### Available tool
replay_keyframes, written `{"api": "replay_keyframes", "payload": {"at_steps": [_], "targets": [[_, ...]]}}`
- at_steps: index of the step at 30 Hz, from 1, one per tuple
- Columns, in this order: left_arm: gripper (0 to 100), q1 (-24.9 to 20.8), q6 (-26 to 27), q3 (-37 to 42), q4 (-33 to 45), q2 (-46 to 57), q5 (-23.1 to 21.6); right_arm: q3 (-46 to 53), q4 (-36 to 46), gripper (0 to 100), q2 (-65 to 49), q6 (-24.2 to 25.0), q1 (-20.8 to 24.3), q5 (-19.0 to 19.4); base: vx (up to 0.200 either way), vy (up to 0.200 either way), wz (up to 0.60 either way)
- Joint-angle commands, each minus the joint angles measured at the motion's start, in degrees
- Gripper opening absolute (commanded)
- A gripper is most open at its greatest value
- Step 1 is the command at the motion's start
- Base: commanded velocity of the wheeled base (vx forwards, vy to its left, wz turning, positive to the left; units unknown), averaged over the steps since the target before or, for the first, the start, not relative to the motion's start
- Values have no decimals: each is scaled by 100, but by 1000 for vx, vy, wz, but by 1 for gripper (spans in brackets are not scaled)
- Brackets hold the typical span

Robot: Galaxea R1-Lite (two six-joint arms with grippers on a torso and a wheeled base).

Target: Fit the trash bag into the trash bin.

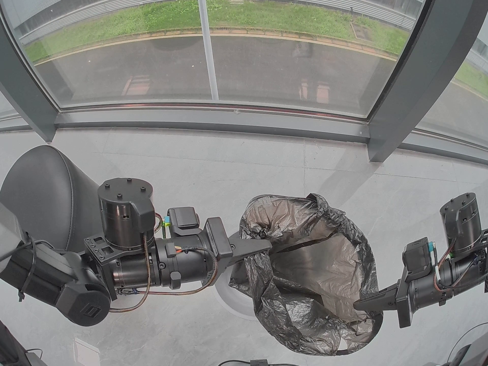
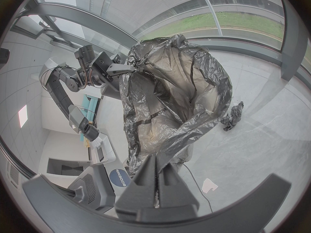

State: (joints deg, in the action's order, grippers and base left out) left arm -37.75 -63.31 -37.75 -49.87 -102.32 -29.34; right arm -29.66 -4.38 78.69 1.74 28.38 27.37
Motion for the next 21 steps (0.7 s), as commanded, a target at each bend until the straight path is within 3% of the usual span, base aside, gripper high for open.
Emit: {"api": "replay_keyframes", "payload": {"at_steps": [1, 9, 21], "targets": [[0, -21, -6, -83, -5, -183, -1, 48, -2, 0, -20, 10, -69, 5, 0, 0, 0], [0, 66, 2, -57, -5, -289, 51, 13, -90, 0, 401, -7, -25, 32, 0, 0, 0], [0, 945, 64, -39, -23, -456, 8, -154, -2586, 0, 2388, 19, 1, 111, 0, 0, 0]]}}
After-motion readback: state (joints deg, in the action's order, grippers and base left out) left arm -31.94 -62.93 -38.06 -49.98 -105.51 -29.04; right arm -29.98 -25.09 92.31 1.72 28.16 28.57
